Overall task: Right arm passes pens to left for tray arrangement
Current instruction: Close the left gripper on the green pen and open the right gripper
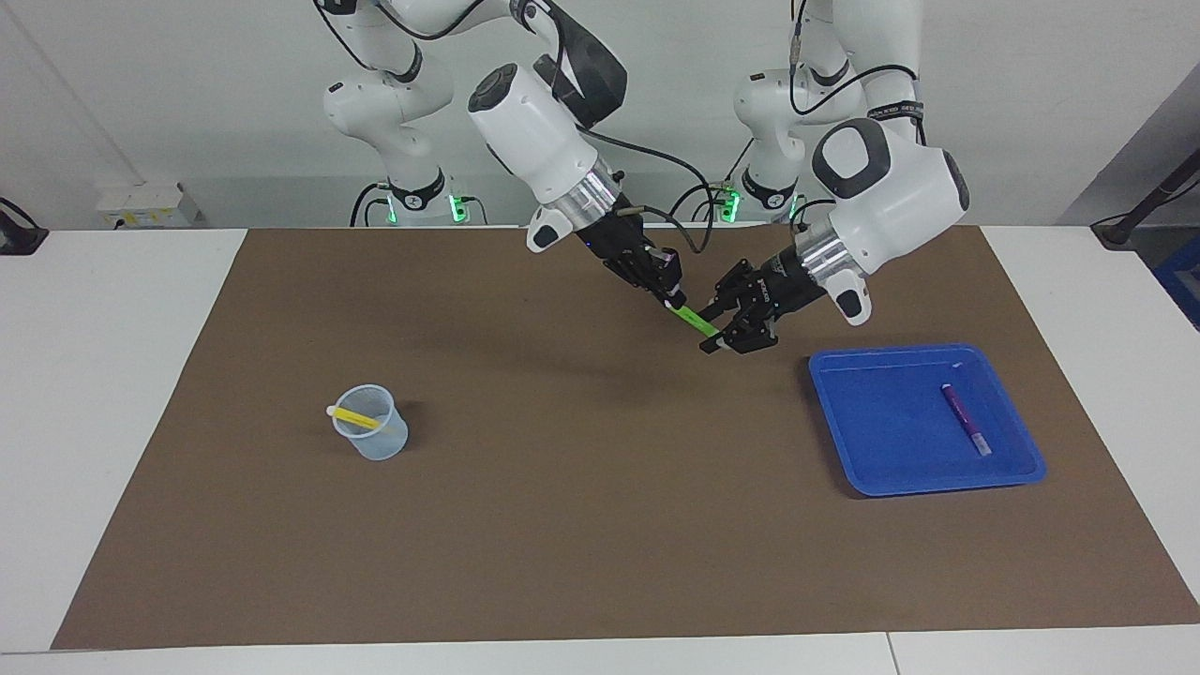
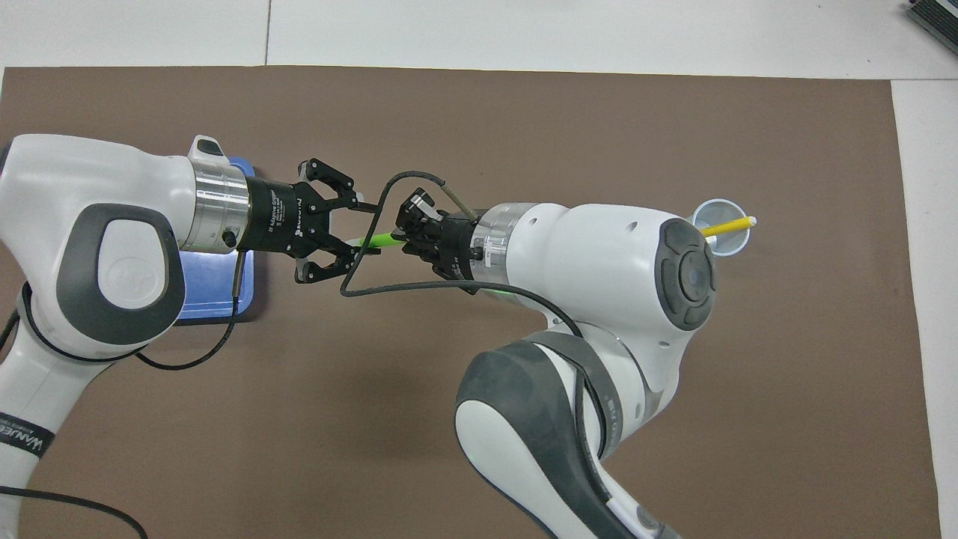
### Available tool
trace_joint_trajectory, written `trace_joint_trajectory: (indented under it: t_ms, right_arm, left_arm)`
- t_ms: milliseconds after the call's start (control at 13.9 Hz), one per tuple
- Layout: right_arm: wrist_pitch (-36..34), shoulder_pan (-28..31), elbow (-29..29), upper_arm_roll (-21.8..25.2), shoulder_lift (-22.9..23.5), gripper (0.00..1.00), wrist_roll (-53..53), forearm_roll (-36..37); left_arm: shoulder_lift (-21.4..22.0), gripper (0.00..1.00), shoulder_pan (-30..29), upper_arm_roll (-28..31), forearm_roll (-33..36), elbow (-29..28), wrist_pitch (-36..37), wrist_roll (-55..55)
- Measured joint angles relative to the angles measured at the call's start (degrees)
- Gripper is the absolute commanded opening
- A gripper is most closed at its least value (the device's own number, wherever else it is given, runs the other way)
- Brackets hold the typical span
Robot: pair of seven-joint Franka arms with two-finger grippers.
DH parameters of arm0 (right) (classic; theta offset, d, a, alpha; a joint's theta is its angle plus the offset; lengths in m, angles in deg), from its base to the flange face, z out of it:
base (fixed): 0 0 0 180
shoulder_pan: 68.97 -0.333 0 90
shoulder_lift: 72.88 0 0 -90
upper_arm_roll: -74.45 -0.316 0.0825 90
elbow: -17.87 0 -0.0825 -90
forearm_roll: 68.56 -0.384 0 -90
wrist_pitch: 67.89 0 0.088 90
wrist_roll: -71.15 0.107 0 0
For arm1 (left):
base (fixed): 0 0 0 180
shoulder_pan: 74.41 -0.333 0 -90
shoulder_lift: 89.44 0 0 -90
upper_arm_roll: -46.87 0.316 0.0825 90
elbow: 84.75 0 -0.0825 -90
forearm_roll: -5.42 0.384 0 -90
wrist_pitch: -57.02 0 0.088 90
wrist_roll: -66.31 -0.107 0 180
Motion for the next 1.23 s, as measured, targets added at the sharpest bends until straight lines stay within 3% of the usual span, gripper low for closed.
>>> trace_joint_trajectory:
  t_ms: [361, 433, 505, 1154, 1226]
  right_arm:
    - [0.13, 0.00, -0.01, 0.03, 0.01, 0.11, 0.00, 0.00]
    - [0.15, 0.00, -0.02, 0.04, 0.01, 0.11, 0.00, 0.00]
    - [0.15, 0.00, -0.01, 0.04, 0.01, 0.11, 0.00, 0.00]
    - [0.35, -0.47, -0.04, 0.01, 0.04, 0.13, 0.03, -0.13]
    - [0.42, -0.56, -0.09, -0.06, 0.09, 0.28, 0.04, -0.35]
  left_arm:
    - [0.28, 0.29, -0.21, 0.00, 0.00, -0.06, 0.87, -0.01]
    - [0.29, 0.21, -0.23, 0.00, 0.00, -0.09, 1.06, -0.02]
    - [0.29, 0.00, -0.23, 0.00, 0.00, -0.10, 1.10, -0.04]
    - [0.43, 0.00, -1.02, 0.05, 0.04, -0.13, 3.08, -3.50]
    - [0.47, 0.00, -1.29, 0.05, 0.04, -0.11, 3.51, -4.03]
